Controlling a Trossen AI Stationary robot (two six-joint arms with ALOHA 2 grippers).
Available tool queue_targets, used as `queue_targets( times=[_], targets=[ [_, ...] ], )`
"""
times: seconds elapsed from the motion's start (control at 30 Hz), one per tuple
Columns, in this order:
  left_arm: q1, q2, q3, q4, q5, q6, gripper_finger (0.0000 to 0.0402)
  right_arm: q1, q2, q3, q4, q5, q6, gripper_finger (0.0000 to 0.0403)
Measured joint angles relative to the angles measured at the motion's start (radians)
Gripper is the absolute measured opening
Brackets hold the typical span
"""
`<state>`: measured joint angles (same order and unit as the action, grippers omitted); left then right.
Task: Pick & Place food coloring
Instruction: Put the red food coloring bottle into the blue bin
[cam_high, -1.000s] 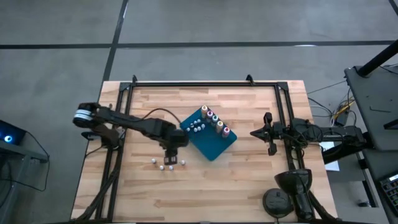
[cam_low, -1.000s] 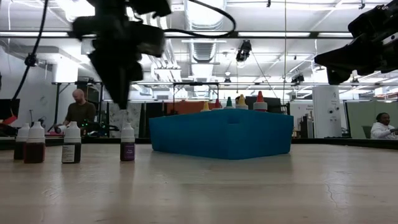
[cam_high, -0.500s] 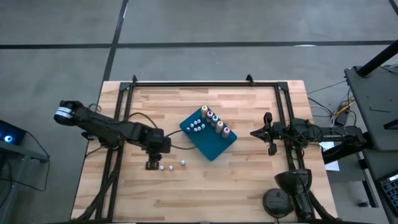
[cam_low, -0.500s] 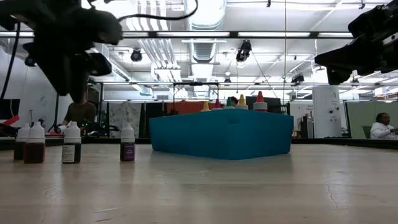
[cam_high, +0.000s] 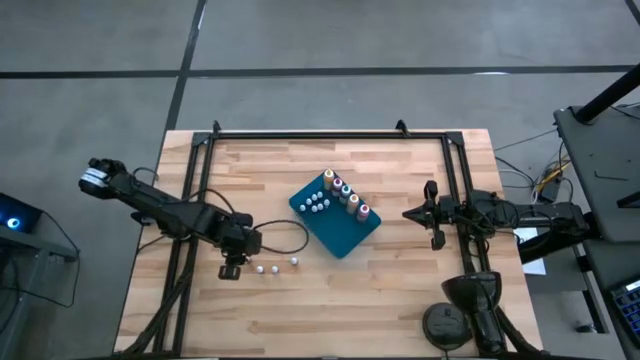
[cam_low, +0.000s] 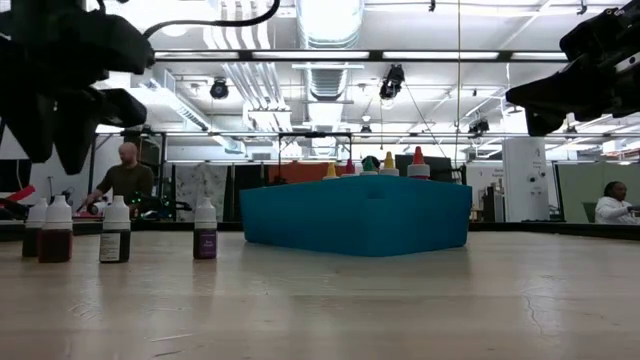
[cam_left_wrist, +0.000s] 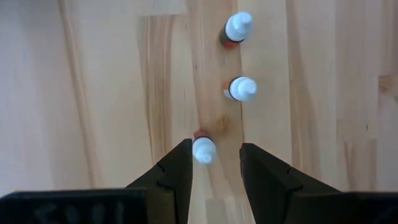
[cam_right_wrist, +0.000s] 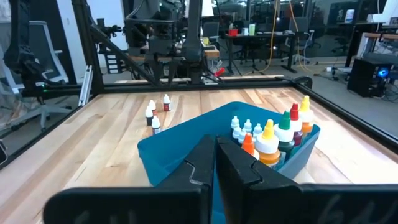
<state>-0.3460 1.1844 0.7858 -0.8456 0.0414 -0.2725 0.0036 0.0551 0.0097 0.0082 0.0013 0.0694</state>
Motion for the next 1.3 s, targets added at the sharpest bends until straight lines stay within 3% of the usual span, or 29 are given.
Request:
queue_targets(
  times=[0.27,0.77,1.3],
  targets=[
    [-0.018,0.001,-0.055,0.031,-0.001,-0.028,0.0106,0.0,0.0,0.0,0.0,0.0,-0.001,0.0009],
    [-0.017,0.004,-0.12,0.073,-0.01,-0.219,0.0106,0.0,0.0,0.0,0.0,0.0,0.001,0.0009],
    [-0.017,0.004,-0.126,0.082,-0.01,-0.348,0.0106,0.0,0.0,0.0,0.0,0.0,0.0,0.0009]
  ],
)
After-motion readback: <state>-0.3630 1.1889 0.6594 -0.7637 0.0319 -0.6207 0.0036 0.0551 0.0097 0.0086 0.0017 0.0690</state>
